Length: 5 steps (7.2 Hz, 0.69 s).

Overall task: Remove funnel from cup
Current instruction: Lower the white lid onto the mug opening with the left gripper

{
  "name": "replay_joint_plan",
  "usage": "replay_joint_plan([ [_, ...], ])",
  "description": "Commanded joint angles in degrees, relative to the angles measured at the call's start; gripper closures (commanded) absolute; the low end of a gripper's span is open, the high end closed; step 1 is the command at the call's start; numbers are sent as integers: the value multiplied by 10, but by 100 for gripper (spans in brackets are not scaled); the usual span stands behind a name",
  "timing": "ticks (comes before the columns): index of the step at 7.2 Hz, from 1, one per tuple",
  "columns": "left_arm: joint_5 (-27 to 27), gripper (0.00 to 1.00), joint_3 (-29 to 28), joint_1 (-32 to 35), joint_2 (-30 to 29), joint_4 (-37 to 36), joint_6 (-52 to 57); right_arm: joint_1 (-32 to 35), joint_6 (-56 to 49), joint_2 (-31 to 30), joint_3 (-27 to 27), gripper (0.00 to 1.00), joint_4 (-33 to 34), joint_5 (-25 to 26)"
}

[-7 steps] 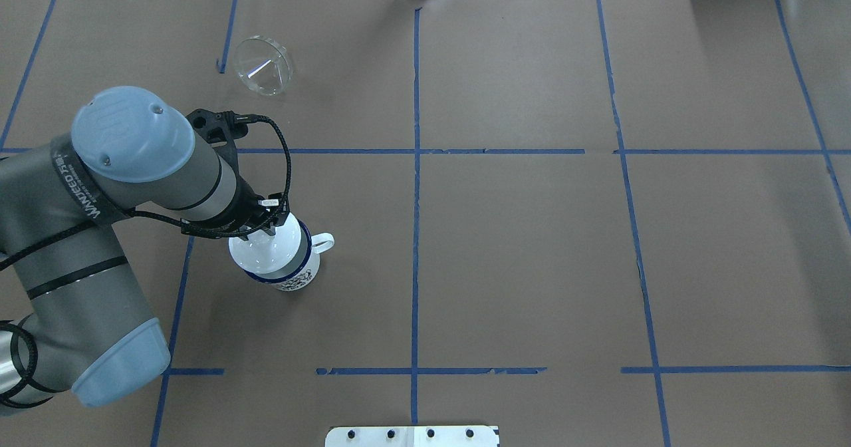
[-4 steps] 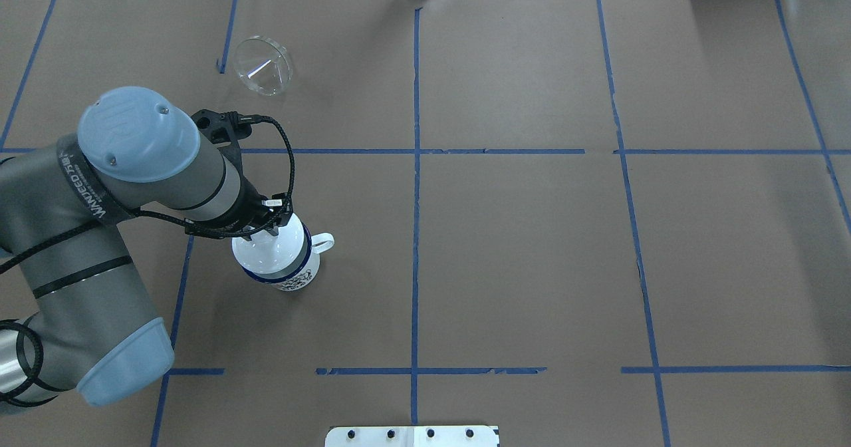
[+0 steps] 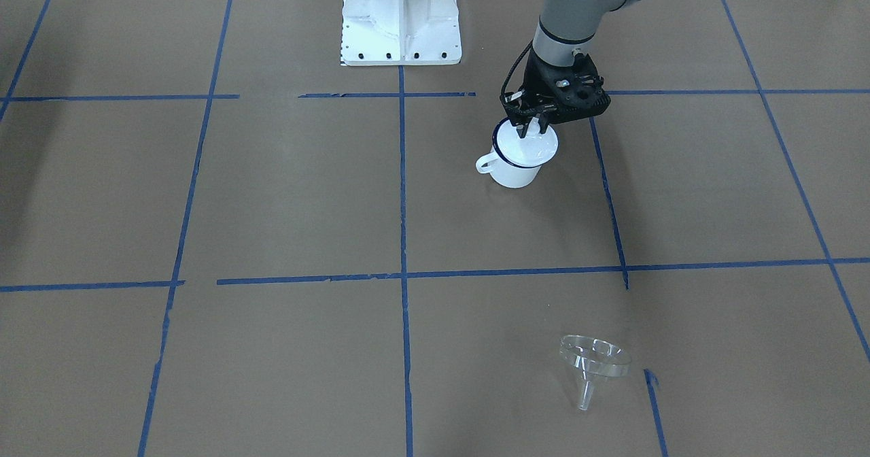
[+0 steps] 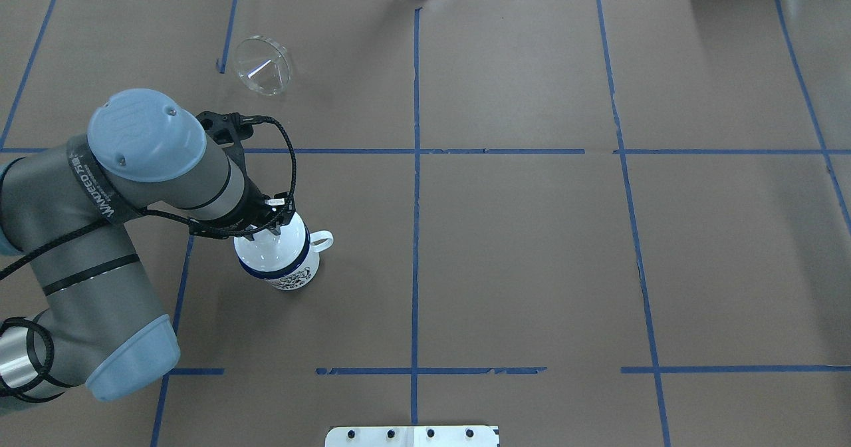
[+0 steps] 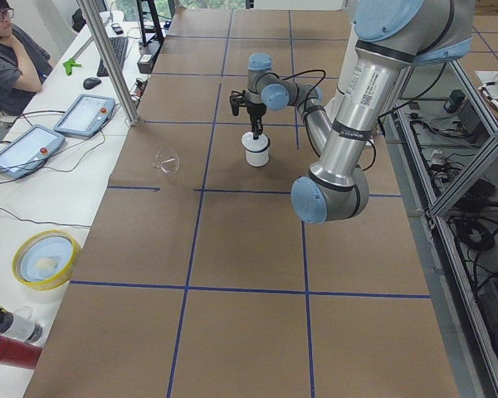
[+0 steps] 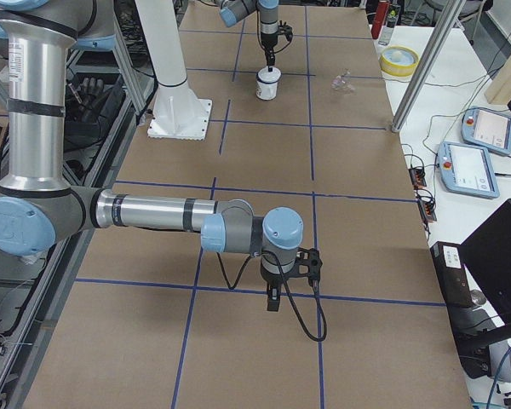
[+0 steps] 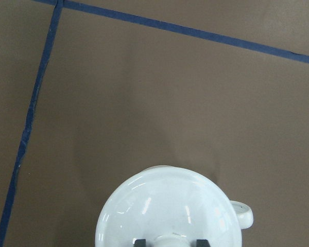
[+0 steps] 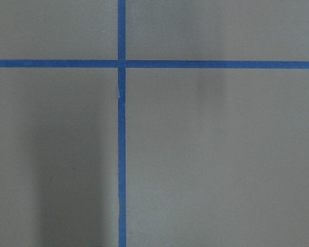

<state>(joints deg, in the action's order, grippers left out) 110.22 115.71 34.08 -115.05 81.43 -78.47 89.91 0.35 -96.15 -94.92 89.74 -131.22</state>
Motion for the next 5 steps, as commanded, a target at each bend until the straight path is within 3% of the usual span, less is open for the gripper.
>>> replay_joint_plan([
  [1, 0, 100, 1, -1, 1, 0, 0, 0, 0, 0, 0, 0, 0, 0],
  [5, 2, 100, 7, -12, 1, 0, -1, 0, 0, 0, 0, 0, 0, 0],
])
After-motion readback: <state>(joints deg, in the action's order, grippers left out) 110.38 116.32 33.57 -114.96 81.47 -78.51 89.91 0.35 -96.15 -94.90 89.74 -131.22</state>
